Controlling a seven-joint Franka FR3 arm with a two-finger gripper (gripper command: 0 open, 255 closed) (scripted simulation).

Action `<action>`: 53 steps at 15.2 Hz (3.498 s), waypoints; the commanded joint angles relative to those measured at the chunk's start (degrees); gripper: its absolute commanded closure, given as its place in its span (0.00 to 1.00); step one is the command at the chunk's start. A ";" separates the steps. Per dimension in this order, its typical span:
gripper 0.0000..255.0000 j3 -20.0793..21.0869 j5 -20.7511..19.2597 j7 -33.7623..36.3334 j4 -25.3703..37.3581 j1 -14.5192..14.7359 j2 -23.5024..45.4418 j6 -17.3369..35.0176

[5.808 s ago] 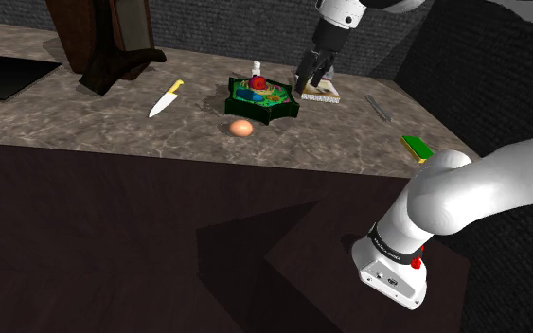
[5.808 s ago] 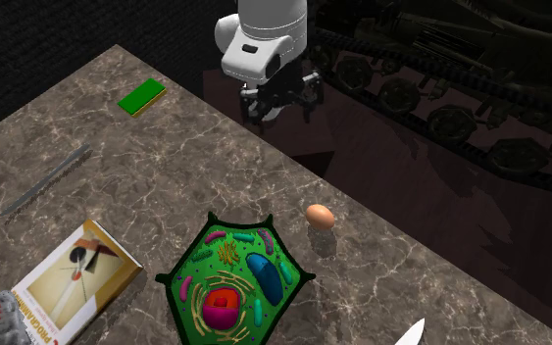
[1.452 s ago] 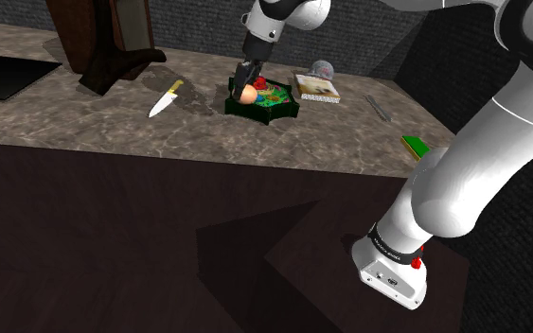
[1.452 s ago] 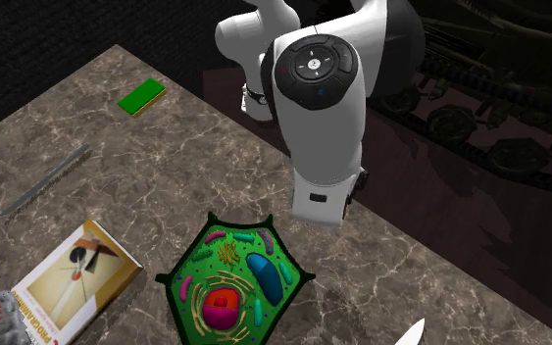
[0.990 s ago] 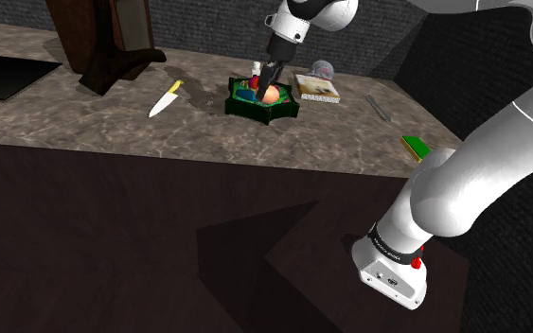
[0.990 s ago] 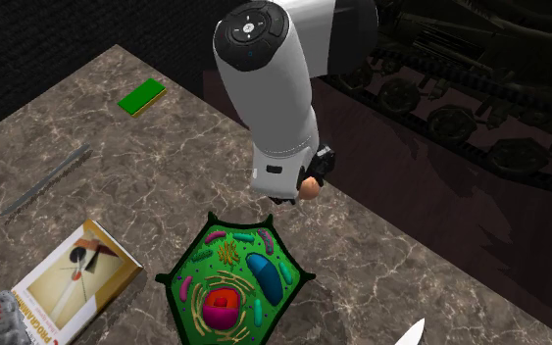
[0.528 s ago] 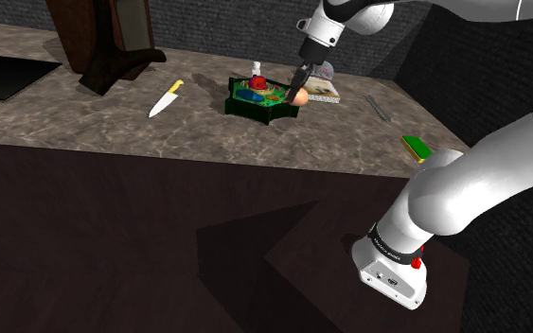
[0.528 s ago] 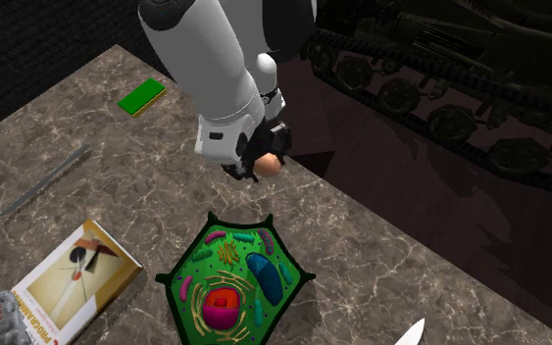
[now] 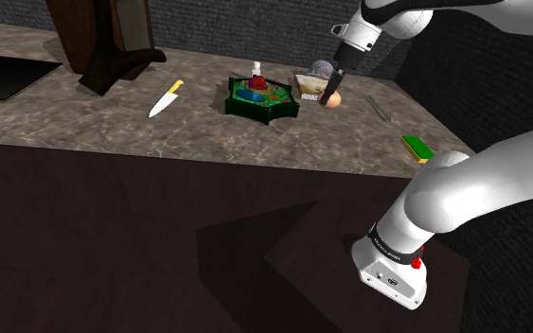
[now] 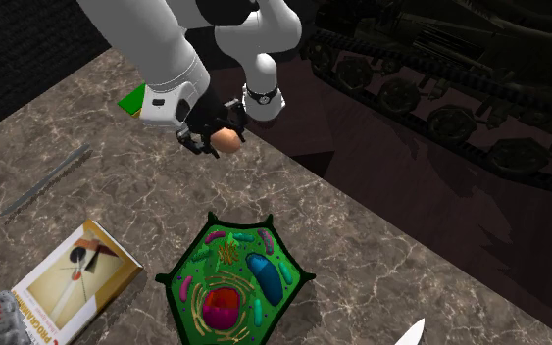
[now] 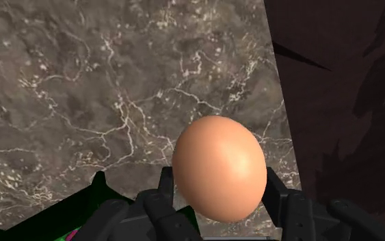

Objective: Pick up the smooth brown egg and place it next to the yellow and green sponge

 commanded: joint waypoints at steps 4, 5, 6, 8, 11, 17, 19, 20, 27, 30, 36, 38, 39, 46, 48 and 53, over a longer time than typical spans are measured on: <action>1.00 -4.70 -3.77 -5.78 -1.31 -3.75 -3.66 -3.20; 1.00 -5.68 -4.53 -6.96 -1.33 -4.47 -4.19 -3.85; 1.00 -6.68 -5.29 -8.15 -1.29 -5.18 -4.65 -4.49; 1.00 -8.71 -6.78 -10.62 -0.99 -6.56 -5.36 -5.75; 1.00 -11.92 -8.97 -14.44 -0.04 -8.41 -5.89 -7.54; 1.00 -18.89 -12.85 -22.56 3.62 -11.10 -5.06 -10.63; 1.00 -21.43 -13.92 -25.39 5.33 -11.59 -4.25 -11.50; 1.00 -22.75 -14.40 -26.83 6.27 -11.74 -3.75 -11.91; 1.00 -33.27 -16.23 -37.63 14.51 -11.01 1.73 -14.25; 1.00 -38.99 -15.90 -42.81 18.90 -9.35 5.24 -15.04; 1.00 -57.51 -11.34 -55.43 29.37 0.04 15.67 -16.54; 1.00 -65.56 -10.02 -58.22 31.20 5.97 17.90 -16.26; 1.00 -65.91 -10.31 -58.06 30.52 6.33 17.60 -15.54; 1.00 -69.73 -11.08 -58.11 26.15 9.46 17.10 -10.39; 1.00 -71.14 -11.43 -58.03 25.02 10.72 16.82 -8.94; 1.00 -74.98 -12.71 -57.49 22.43 14.28 15.67 -5.41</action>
